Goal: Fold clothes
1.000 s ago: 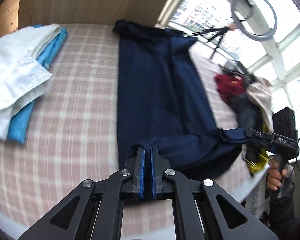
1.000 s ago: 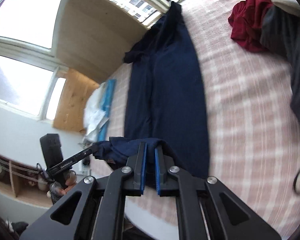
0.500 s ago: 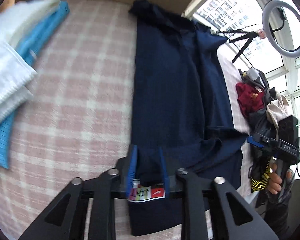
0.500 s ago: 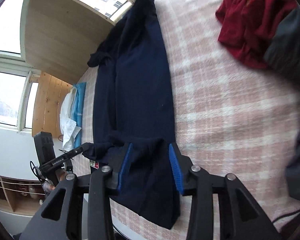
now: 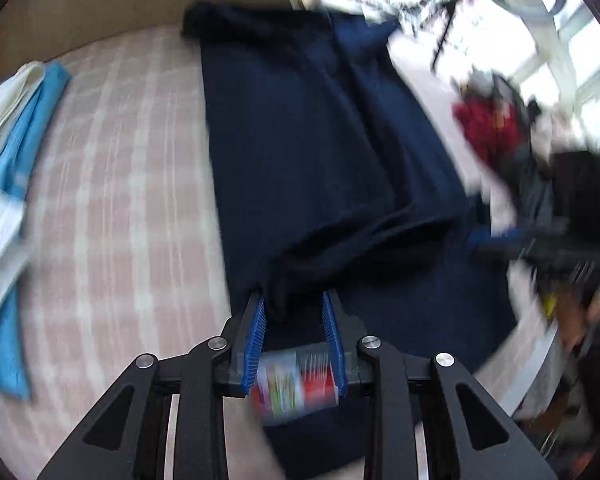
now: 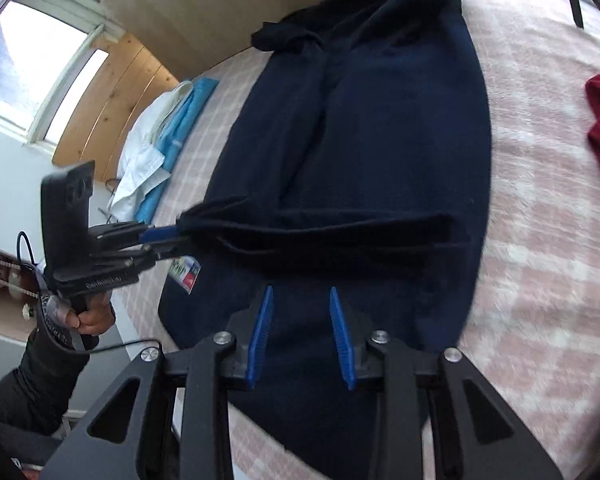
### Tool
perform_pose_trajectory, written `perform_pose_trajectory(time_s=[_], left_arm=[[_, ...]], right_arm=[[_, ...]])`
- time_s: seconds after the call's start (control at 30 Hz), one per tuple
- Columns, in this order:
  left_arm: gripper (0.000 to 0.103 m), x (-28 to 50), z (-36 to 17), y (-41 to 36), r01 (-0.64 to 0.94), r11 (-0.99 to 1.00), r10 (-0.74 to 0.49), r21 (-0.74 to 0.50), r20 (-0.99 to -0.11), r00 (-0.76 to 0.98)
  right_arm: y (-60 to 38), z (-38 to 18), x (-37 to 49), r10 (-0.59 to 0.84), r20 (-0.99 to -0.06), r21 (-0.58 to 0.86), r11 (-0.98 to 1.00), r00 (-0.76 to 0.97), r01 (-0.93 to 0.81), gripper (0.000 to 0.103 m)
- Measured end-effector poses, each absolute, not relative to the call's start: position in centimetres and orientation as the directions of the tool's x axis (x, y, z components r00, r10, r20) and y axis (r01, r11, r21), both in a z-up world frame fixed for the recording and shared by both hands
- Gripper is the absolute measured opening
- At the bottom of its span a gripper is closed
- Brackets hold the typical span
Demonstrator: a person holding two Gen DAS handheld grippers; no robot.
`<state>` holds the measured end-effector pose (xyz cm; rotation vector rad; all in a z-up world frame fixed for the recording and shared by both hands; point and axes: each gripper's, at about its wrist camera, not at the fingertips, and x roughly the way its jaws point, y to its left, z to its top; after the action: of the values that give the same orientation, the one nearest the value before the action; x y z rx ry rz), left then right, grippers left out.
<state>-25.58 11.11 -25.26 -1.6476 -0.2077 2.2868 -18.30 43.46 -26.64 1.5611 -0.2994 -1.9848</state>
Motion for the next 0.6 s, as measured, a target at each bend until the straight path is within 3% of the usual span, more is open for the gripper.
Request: perform_pose_trajectory(time_s=[0.17, 0.3, 0.6], left_arm=[[0.026, -29.4, -23.4, 10.0, -0.106, -0.951, 0.310, -0.291, -0.882, -0.354], [0.030, -25.0, -20.9, 9.8, -0.182, -0.964, 0.250, -0.193, -0.889, -0.383], [0.031, -14.9, -24.1, 9.0, -0.197, -0.955, 0.266, -0.222, -0.934, -0.238]], right_arm=[[47.3, -26.7, -18.1, -0.506, -0.839, 0.472, -0.859, -0.200, 0.198, 0.030], [50.4, -24.9, -13.9, -0.508, -0.833, 0.466, -0.858, -0.219, 0.218, 0.030], [50.3, -25.2, -6.2, -0.439, -0.879, 0.354, -0.862, -0.186, 0.362, 0.031]])
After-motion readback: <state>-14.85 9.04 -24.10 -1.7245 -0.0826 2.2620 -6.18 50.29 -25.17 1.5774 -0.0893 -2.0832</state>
